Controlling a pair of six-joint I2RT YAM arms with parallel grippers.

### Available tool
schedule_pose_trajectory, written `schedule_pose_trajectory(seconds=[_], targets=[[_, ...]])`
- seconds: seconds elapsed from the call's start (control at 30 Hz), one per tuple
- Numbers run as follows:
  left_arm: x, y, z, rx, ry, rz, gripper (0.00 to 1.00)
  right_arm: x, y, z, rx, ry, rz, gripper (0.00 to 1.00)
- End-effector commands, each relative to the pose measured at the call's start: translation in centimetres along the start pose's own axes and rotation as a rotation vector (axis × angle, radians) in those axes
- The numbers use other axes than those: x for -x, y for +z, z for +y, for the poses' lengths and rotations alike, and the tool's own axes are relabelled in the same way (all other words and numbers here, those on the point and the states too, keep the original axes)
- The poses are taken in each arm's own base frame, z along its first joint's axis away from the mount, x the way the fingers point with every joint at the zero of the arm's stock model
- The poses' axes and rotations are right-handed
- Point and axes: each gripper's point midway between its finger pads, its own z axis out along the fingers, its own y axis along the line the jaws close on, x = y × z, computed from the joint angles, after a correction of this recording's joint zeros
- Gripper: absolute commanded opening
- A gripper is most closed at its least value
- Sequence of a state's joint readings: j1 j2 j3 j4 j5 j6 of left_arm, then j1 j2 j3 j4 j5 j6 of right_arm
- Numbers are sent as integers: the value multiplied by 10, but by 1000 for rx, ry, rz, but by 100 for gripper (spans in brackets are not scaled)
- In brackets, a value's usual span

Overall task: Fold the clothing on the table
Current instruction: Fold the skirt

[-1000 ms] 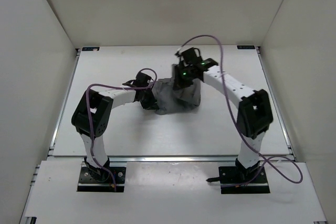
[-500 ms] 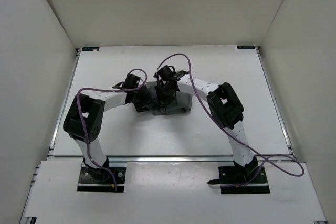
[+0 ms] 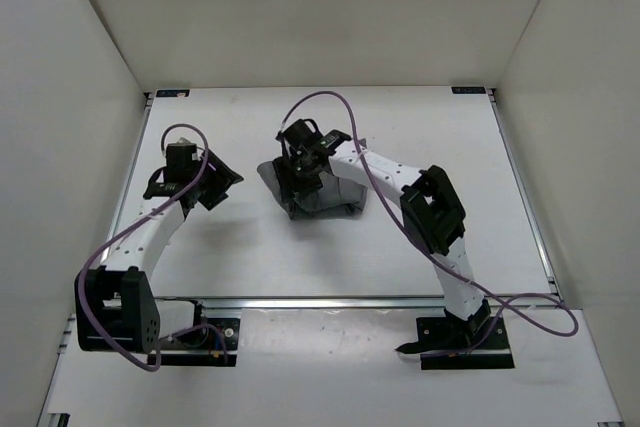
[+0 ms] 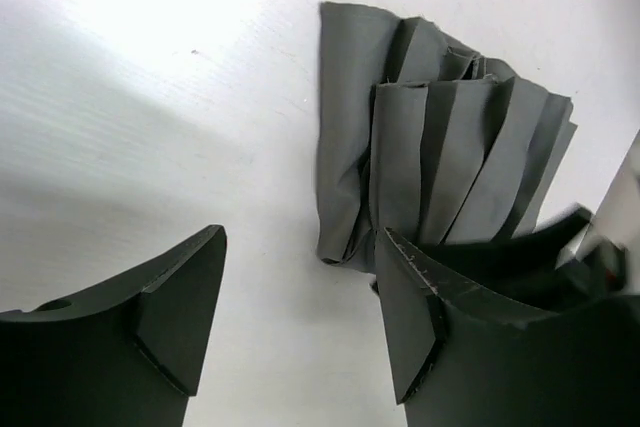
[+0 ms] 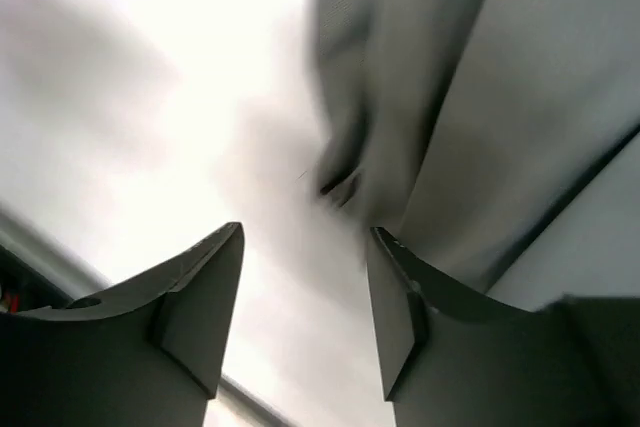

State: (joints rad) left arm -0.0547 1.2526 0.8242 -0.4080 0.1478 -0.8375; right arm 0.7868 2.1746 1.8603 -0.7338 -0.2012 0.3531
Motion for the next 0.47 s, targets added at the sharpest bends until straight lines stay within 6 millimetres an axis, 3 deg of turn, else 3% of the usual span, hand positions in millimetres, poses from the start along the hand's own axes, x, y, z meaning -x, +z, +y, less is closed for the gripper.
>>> schedule_pose_trajectory(seconds=[0.0, 0.13, 0.23, 0.27, 0.3, 0.37, 0.43], targets=[[-12, -3, 22, 47, -16, 30, 73, 13, -64, 37, 18, -77, -125, 50], [-20, -6, 26, 42, -5, 44, 73, -4, -101, 25, -46, -18, -159, 54], [-23, -10, 21, 31, 34, 47, 73, -14, -127, 8, -66, 8, -226, 71], [-23, -13, 20, 30, 46, 48, 74, -21, -136, 0, -75, 29, -240, 71], [-27, -14, 18, 22, 82, 60, 73, -25, -137, -4, -81, 27, -246, 69], [-35, -19, 23, 34, 131, 84, 74, -43, -140, -32, -140, 69, -223, 66], [-42, -25, 27, 30, 169, 93, 74, -43, -140, -56, -217, 77, -208, 69]])
